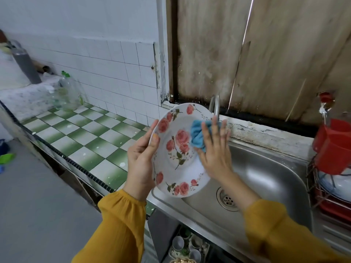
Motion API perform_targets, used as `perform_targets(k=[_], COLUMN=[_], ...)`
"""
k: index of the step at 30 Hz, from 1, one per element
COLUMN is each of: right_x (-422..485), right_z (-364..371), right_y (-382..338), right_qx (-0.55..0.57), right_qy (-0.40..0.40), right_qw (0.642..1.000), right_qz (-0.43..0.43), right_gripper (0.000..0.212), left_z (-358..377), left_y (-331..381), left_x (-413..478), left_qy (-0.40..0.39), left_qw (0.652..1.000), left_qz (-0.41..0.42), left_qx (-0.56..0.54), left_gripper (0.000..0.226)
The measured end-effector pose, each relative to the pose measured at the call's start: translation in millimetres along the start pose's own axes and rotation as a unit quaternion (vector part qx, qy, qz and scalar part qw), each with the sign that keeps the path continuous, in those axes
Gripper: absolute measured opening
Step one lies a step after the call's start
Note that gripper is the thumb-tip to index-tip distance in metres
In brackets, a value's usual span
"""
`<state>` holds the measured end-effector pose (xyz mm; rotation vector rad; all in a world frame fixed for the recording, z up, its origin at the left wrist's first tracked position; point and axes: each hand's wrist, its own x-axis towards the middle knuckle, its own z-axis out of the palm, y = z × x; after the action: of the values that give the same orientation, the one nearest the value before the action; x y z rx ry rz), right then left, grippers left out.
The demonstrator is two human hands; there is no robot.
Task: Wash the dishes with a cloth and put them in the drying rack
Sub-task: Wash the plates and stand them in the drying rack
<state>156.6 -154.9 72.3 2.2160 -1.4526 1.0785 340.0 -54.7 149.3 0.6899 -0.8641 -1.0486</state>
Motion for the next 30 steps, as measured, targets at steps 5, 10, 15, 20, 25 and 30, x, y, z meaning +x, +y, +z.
perform_targets(k=[5,10,15,20,25,30], right_x=[39.9,-19.3,-35.1,24.1,29.5,-41.0], right_z=[-25.6,-23.1,7.6,-10.1,-27.4,-18.6], right_y=[-51.1,-104.4,-15.7,1.1,-86.0,-90.4], right_qx=[0.212,0.341,0.052,0.068,0.290,0.273], right_qy=[0.109,-0.064,-0.076,0.043,0.061,-0.106], right_qw=[0.966,0.934,0.983,0.996,0.955,0.946], right_qz=[0.096,-0.085,-0.157,0.023,-0.009,-0.143], right_gripper=[0.071,0.063,0.060,0.070,0.057,0.054], left_z=[17.0,6.5,-17.6,-4.4,12.4,-8.0], left_y=[-11.1,-12.2,-4.6,-10.3,-16.8,-7.3], left_x=[-5.6,0.2,3.8,-0.6,-2.8,4.5], left_qy=[-0.032,0.024,0.050,0.026,-0.003,0.065], left_qw=[0.999,1.000,0.998,0.999,1.000,0.997], left_qz=[0.009,0.001,-0.016,-0.038,-0.016,-0.018], left_qx=[0.030,-0.014,-0.023,-0.001,-0.008,-0.035], left_gripper=[0.046,0.035,0.044,0.024,0.032,0.033])
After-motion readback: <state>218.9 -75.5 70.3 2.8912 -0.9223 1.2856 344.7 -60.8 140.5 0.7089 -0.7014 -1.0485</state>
